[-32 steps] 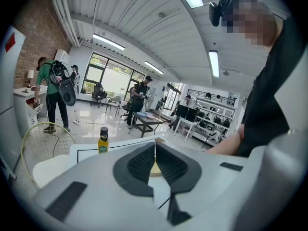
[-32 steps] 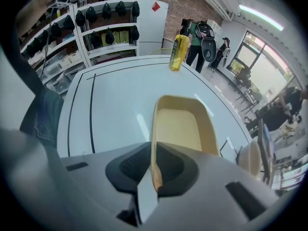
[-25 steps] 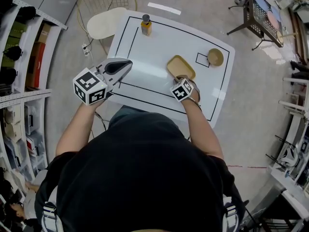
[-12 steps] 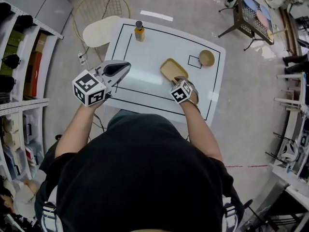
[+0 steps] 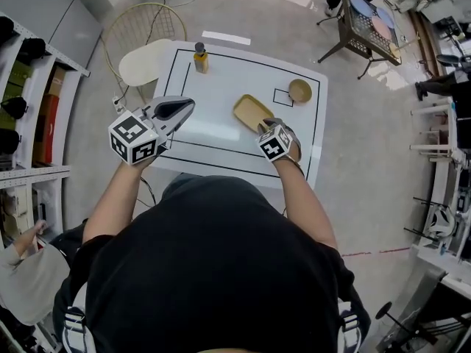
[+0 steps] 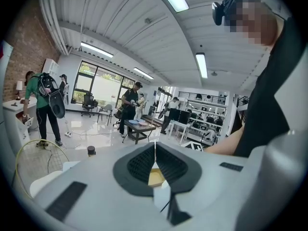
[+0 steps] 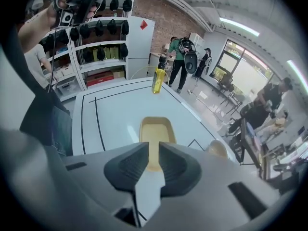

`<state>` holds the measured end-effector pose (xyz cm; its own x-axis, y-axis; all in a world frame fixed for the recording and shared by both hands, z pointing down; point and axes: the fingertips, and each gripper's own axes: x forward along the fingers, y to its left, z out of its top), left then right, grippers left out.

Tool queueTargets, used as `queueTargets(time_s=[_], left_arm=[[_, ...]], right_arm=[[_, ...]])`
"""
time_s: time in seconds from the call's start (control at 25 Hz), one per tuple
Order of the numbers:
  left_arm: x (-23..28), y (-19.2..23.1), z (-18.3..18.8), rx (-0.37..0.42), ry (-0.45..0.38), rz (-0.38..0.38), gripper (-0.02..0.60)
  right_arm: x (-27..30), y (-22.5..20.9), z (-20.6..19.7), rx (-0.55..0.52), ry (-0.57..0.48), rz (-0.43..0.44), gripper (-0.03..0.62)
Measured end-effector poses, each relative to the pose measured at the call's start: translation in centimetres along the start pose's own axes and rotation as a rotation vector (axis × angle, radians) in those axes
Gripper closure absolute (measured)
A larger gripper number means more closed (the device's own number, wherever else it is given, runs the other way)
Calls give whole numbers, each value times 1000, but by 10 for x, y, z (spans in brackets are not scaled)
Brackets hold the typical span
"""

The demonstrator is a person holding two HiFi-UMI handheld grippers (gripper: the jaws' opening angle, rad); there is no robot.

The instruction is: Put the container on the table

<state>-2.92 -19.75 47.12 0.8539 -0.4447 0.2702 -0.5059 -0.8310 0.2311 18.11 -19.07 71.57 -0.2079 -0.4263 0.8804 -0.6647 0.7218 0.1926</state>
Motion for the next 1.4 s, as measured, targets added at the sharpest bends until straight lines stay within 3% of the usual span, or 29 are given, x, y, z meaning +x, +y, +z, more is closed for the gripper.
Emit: queueTargets(time_s=[0.8,1.4], left_arm=[[17,-44,27,82,-5,-68,572],[17,-67,38,116,-10,-91,574]], right_arm=[[-126,-80,7,166,-199,-220,536],[-200,-89,5,210,-296,-314,545]])
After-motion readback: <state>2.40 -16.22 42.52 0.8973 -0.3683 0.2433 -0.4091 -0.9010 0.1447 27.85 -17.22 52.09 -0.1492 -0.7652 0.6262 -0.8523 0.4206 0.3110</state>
